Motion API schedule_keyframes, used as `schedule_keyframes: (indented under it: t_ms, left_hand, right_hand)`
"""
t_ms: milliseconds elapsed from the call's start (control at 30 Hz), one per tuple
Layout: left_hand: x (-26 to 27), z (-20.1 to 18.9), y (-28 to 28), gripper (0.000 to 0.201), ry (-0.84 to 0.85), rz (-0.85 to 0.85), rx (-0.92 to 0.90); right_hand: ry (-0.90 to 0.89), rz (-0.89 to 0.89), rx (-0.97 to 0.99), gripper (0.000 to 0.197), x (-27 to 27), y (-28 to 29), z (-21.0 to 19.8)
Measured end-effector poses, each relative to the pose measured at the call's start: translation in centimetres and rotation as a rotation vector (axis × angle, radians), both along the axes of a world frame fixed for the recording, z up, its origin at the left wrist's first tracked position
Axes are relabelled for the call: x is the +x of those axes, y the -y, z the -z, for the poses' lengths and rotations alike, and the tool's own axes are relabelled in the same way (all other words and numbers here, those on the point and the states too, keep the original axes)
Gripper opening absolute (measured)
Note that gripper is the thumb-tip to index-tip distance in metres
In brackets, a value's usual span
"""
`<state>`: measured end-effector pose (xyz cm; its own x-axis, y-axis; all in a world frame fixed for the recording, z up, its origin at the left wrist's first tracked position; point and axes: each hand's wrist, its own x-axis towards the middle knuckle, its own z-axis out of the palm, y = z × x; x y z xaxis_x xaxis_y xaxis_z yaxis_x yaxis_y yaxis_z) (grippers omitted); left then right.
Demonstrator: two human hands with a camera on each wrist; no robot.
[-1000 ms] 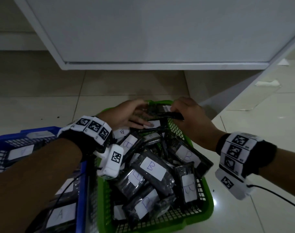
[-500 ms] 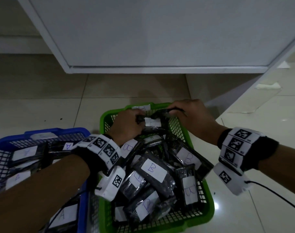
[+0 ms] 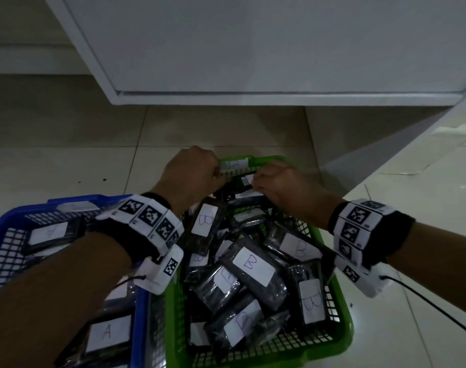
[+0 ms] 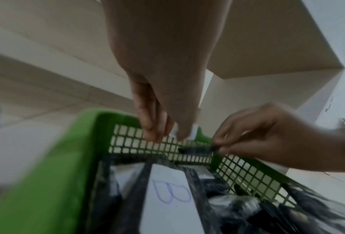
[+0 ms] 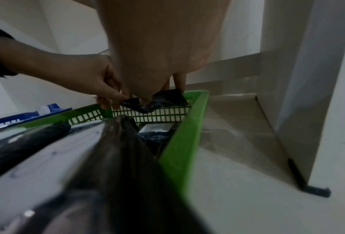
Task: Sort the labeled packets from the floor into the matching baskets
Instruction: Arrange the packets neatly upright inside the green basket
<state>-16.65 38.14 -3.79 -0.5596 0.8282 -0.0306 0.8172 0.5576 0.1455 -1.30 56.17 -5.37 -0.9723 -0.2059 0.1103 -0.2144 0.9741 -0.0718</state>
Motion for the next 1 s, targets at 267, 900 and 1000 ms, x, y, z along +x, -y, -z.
schedule_keyframes:
  t_ms: [267,900,1000]
  left_hand:
    - [3.1,-0.4,2.7,0.059,0.102,0.069,-0.23]
    - [5.2,1.2,-5.7,0.012,0.097,0.312,-0.05]
    - [5.8,2.3,-7.0,0.012,0.078,0.342,-0.098]
  right_hand:
    - [0.246,0.077,-0.186,0.024,-2.0,1.4,1.9]
    - [0.261,0.275,-0.305,0.007,3.0,-1.3,-3.8]
    - [0.366,0.25,-0.255,0.017,4.7,0.1,-3.8]
